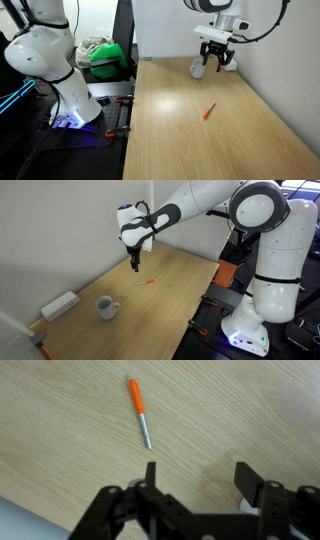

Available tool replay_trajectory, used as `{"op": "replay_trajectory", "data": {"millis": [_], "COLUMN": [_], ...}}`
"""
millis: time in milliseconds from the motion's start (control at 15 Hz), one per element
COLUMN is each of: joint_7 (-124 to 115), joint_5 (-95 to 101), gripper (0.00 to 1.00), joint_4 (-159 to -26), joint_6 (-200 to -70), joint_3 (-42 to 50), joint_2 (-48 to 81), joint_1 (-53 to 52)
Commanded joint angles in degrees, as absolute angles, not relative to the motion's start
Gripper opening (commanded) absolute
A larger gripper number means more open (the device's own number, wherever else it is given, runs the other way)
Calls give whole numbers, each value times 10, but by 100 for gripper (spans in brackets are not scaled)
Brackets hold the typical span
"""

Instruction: Remove the pen from the mug cup

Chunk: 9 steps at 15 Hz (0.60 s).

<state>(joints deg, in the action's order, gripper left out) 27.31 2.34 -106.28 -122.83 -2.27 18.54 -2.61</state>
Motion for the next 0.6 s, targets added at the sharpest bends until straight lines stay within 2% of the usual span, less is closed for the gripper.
{"op": "replay_trajectory", "data": {"millis": [0,133,533], "joint_7": [263,260,260], "joint_5": [28,28,28], "gripper": [85,100,100], "joint_4": [-1060,-1058,-1057], "joint_6": [-1226,-1226,-1226], "joint_3": [-34,-35,-35], "joint_2": [186,186,187], "joint_1": [-16,-17,-17]}}
